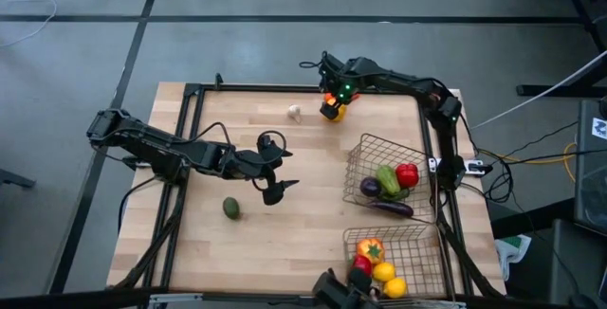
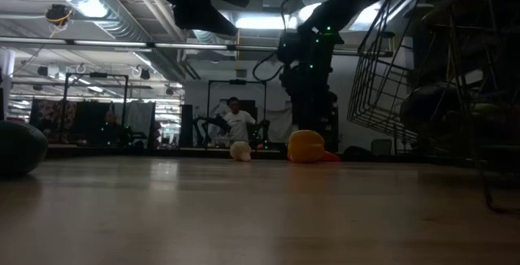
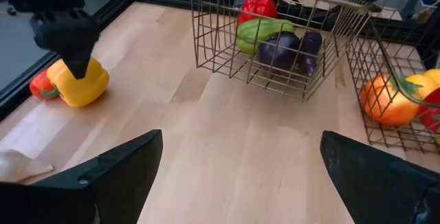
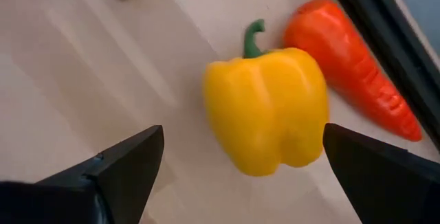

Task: Sort produce into baskets
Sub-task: Put the yellow bell pepper into the top wire basket

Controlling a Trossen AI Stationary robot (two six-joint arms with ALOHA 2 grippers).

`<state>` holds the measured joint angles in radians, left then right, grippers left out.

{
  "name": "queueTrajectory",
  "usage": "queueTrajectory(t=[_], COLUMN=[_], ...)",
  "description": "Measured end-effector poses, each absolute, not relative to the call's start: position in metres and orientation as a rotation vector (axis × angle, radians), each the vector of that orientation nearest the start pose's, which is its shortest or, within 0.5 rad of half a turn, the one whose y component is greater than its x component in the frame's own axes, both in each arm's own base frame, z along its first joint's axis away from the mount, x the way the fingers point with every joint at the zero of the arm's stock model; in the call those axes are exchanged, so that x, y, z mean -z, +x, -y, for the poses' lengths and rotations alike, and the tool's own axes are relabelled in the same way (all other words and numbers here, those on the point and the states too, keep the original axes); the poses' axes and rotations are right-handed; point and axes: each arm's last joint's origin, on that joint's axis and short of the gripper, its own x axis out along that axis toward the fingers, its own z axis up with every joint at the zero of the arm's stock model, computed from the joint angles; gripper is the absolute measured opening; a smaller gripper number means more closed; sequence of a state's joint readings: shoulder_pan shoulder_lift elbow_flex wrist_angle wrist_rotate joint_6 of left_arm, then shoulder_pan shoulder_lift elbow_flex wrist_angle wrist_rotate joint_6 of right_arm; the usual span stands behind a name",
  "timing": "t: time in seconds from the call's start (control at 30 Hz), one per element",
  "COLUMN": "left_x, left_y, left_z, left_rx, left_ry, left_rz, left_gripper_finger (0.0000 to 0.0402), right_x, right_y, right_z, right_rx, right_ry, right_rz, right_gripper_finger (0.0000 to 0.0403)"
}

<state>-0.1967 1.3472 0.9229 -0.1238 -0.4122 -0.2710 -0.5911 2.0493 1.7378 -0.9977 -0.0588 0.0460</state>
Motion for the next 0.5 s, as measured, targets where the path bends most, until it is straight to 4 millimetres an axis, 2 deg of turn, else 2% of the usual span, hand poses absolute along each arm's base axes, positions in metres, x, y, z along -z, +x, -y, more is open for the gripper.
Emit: queueTrajectory(t=[0.13,0.5], left_x=[-0.2657,-0.2657], left_y=[0.2866,0.2866], left_z=[0.0453,0.0453], left_rx=[-0.280,-0.281], left_ry=[-0.106,-0.108], left_rz=[-0.489,-0.489], left_gripper_finger=[0.0392,0.0392], right_x=[-0.2243,-0.2230], right_y=[0.3472,0.3396], right_z=[0.2334,0.2329], right_rx=[0.533,0.521], right_ry=[0.428,0.471], right_rz=[-1.267,-1.326], right_gripper_finger=[0.0395,0.0395])
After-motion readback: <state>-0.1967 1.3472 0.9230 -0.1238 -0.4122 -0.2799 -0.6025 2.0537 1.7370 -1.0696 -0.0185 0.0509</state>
